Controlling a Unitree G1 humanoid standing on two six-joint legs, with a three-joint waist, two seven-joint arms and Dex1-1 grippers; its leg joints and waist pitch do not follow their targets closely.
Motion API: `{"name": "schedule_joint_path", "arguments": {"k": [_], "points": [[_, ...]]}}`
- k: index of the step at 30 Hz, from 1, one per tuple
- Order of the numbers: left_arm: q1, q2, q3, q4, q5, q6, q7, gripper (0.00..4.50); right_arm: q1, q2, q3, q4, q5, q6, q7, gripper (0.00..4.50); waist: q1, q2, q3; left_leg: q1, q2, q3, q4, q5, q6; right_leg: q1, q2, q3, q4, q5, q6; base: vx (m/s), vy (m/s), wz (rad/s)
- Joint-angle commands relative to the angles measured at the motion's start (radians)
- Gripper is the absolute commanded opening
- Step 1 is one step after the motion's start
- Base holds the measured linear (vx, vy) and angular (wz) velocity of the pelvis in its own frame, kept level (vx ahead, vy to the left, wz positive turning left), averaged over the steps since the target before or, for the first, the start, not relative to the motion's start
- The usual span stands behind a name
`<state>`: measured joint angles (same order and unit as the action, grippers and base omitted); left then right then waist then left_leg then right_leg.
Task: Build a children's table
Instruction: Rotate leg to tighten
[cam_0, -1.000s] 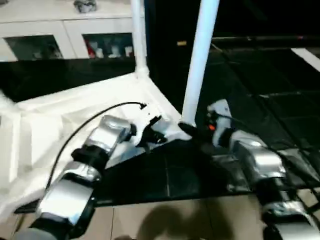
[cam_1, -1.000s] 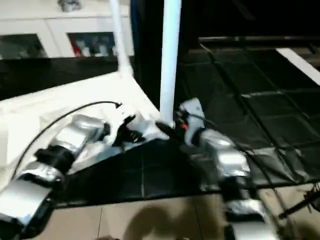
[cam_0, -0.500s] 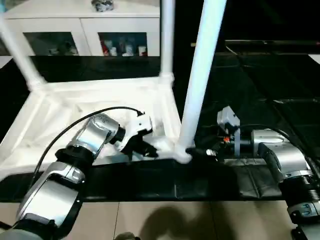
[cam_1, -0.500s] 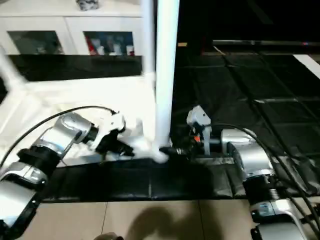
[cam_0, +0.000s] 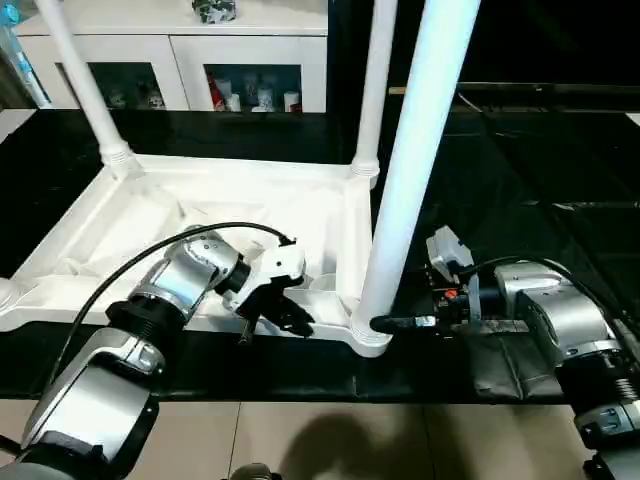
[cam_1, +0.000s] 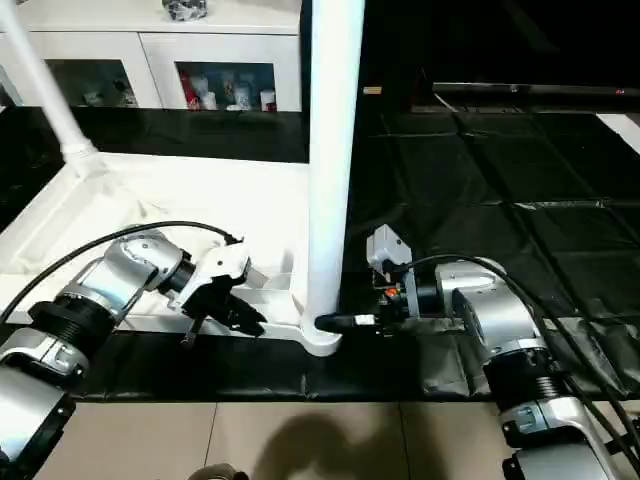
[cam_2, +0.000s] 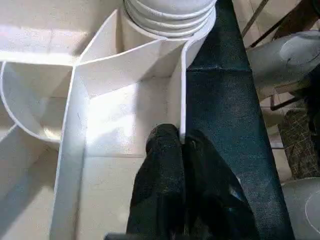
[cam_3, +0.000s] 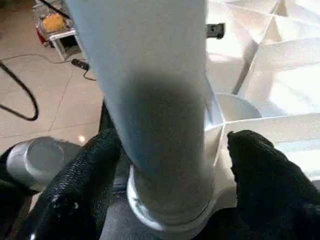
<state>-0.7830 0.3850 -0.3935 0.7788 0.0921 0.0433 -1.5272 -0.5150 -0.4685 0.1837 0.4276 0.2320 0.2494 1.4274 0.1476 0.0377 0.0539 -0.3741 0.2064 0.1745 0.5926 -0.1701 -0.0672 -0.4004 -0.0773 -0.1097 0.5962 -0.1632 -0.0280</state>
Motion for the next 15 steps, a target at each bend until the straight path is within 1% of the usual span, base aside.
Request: {"name": "schedule_joint_path", "arguments": {"k": [1,2,4,6,7,9,11,12,15], "points": [[-0.002,-0.008,-0.032,-0.028,0.003,-0.017,-0.053,0.00,-0.020,-0.007,0.011,0.003,-0.006,-0.002,0.015,3.28,-0.008,-0.015,-0.078,0.015,0.031,-0.004,-0.059,-0.162,0.074,0.054,-0.077,0.054,-0.071,-0.275,-0.176,0.000,0.000,0.00],[-0.001,-0.007,-0.033,-0.029,0.003,-0.018,-0.054,0.00,-0.020,-0.008,0.015,0.006,-0.010,-0.004,0.017,2.99,-0.007,-0.015,-0.078,0.015,0.032,-0.004,-0.058,-0.159,0.074,0.054,-0.076,0.054,-0.070,-0.272,-0.177,0.000,0.000,0.00],[0.001,-0.007,-0.034,-0.033,0.004,-0.018,-0.054,0.00,-0.020,-0.008,0.019,0.008,-0.009,0.002,0.021,2.99,-0.007,-0.015,-0.079,0.015,0.031,-0.005,-0.058,-0.158,0.073,0.055,-0.076,0.054,-0.070,-0.270,-0.177,0.000,0.000,0.00],[0.002,-0.006,-0.034,-0.034,0.004,-0.018,-0.054,0.00,-0.019,-0.008,0.020,0.008,-0.006,0.006,0.024,2.80,-0.007,-0.015,-0.079,0.014,0.032,-0.005,-0.058,-0.158,0.075,0.055,-0.076,0.054,-0.069,-0.265,-0.178,0.000,0.000,0.00],[0.003,-0.006,-0.035,-0.036,0.003,-0.017,-0.055,0.00,-0.018,-0.008,0.021,0.007,-0.005,0.007,0.025,2.59,-0.007,-0.015,-0.079,0.015,0.032,-0.005,-0.058,-0.157,0.075,0.055,-0.076,0.054,-0.069,-0.263,-0.179,0.000,0.000,0.00],[0.004,-0.005,-0.035,-0.038,0.003,-0.016,-0.056,0.00,-0.017,-0.007,0.021,0.007,-0.003,0.007,0.029,2.52,-0.007,-0.012,-0.079,0.016,0.032,-0.005,-0.058,-0.160,0.074,0.054,-0.077,0.054,-0.070,-0.267,-0.180,0.000,0.000,0.00],[0.003,-0.005,-0.035,-0.036,0.003,-0.016,-0.056,0.00,-0.017,-0.006,0.022,0.008,-0.001,0.006,0.032,2.27,-0.007,-0.013,-0.079,0.016,0.032,-0.005,-0.058,-0.163,0.073,0.054,-0.076,0.054,-0.070,-0.270,-0.179,0.000,0.000,0.00],[0.003,-0.005,-0.035,-0.036,0.003,-0.016,-0.056,0.00,-0.017,-0.006,0.022,0.008,-0.001,0.006,0.032,2.27,-0.007,-0.014,-0.078,0.016,0.032,-0.005,-0.059,-0.166,0.072,0.054,-0.077,0.054,-0.071,-0.276,-0.178,0.000,0.000,0.00],[0.002,-0.005,-0.035,-0.033,0.004,-0.019,-0.055,0.00,-0.019,-0.006,0.024,0.010,0.001,0.006,0.036,2.05,-0.007,-0.013,-0.078,0.016,0.032,-0.005,-0.059,-0.169,0.070,0.054,-0.077,0.054,-0.071,-0.281,-0.176,0.000,0.000,0.00]]}}
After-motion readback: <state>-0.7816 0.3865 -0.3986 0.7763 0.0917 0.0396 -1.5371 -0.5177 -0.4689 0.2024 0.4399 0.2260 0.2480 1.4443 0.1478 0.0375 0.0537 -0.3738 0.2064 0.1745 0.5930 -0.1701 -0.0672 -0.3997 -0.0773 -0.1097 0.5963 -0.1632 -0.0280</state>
